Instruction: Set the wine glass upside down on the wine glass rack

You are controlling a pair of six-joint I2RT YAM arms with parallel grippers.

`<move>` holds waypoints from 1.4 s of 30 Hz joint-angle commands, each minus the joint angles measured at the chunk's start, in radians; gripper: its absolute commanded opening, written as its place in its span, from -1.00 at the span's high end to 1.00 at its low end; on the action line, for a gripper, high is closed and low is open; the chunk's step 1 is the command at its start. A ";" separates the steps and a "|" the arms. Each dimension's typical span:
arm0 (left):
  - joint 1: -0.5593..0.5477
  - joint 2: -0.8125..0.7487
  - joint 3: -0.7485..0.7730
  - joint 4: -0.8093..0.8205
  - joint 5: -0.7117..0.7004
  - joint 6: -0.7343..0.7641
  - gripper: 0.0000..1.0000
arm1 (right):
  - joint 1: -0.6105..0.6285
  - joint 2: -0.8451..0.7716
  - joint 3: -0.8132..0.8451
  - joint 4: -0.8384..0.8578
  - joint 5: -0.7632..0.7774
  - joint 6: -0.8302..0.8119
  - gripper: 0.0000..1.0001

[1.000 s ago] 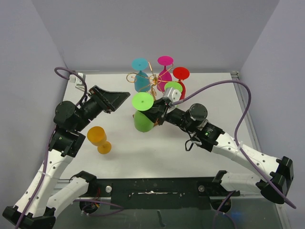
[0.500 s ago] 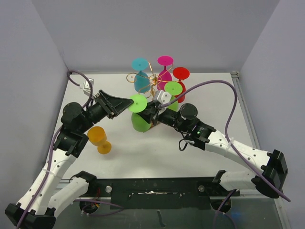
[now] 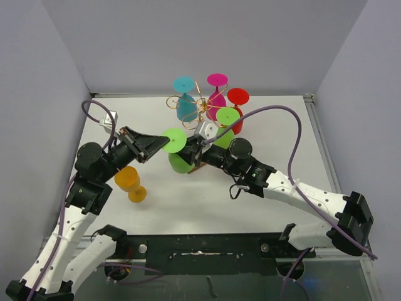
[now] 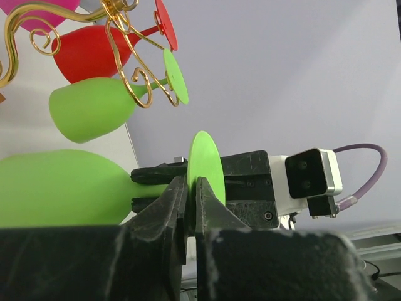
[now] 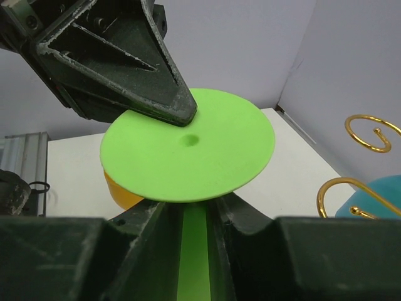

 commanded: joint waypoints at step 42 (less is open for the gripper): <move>0.101 0.336 0.221 0.226 -0.064 -0.002 1.00 | 0.004 -0.485 -0.213 -0.091 0.284 0.087 -0.31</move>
